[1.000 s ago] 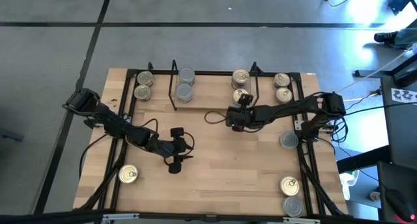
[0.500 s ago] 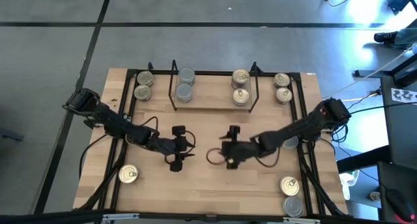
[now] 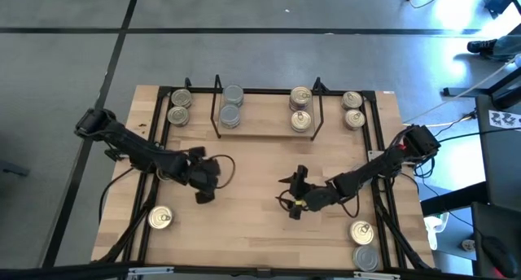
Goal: Stack canned seafood by type on shelf
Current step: Stack the blue pink tuna can on top of the other blue pink tuna can on the shelf
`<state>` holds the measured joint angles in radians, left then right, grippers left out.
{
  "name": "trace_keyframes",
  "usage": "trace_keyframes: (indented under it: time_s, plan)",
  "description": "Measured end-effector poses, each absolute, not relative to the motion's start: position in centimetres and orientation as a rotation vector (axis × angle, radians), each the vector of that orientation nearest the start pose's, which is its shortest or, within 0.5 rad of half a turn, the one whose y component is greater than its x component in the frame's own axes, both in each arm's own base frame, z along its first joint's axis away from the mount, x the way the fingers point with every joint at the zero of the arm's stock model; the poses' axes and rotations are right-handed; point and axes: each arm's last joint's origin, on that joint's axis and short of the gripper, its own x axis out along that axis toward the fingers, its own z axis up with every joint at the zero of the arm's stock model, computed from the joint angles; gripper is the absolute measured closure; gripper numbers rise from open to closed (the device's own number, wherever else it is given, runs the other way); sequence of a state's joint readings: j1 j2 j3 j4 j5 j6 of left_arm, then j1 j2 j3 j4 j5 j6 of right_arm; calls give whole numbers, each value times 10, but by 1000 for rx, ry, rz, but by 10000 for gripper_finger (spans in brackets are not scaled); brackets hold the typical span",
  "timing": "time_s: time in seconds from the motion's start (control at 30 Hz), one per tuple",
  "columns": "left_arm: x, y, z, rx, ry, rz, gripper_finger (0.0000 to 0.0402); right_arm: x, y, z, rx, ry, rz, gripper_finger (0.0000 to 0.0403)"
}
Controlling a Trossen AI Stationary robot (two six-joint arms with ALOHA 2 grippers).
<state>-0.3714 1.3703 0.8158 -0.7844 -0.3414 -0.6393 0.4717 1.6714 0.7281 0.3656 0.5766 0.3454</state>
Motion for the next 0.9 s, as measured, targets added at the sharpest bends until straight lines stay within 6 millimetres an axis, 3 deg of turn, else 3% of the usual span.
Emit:
trace_keyframes:
  time_s: [0.2,0.47,0.9]
  plan:
    - [185,-64,190,-160,1459,605,243,288,129,151,46,471,-193,119]
    - [163,-50,196,-187,1659,840,243,288,129,151,45,470,-196,119]
    - [166,-49,174,-168,1830,671,243,288,129,151,44,473,-194,119]
